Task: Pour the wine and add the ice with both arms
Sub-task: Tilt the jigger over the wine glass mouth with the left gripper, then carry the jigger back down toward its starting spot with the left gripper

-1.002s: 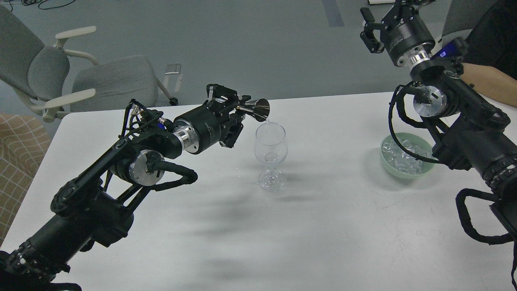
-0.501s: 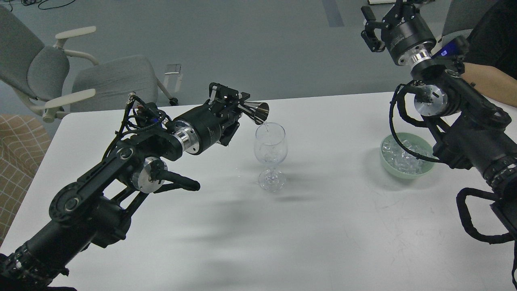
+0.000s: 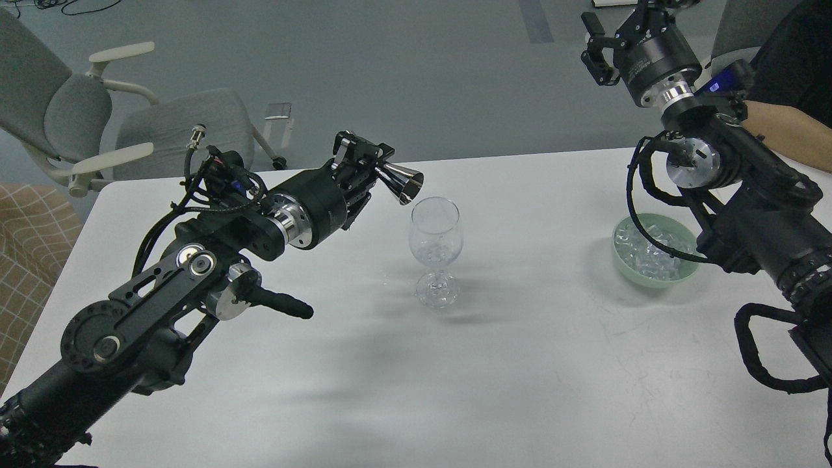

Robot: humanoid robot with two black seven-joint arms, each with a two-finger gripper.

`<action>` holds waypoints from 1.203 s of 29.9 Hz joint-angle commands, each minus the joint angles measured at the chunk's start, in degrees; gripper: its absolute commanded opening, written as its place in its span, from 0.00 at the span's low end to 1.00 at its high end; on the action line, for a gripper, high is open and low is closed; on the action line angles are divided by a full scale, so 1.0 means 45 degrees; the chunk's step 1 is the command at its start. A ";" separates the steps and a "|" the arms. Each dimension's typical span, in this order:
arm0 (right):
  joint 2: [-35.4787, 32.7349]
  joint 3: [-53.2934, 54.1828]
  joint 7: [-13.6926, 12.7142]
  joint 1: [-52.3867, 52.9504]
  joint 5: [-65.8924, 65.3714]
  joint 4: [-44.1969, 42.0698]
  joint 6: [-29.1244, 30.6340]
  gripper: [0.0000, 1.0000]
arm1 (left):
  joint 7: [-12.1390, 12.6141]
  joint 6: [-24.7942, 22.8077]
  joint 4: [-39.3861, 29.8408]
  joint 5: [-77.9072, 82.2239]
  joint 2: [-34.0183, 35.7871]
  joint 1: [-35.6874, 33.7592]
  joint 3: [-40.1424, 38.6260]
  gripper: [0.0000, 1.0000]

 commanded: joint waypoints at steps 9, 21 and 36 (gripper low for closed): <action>0.0001 0.0000 0.0000 -0.0003 0.0000 -0.0015 0.0000 1.00 | 0.0741 -0.0005 -0.0209 0.1704 0.0199 -0.0065 0.0254 0.00; 0.0001 -0.0020 -0.0020 -0.0023 0.0000 -0.0035 0.0000 1.00 | 0.0948 0.0014 0.0004 -0.7126 0.0296 -0.0084 -0.2707 0.00; 0.0021 -0.0040 -0.0039 -0.0042 0.0000 -0.0035 0.0000 1.00 | 0.0948 -0.3618 0.2369 -1.3257 -0.0055 0.5463 -0.8554 0.00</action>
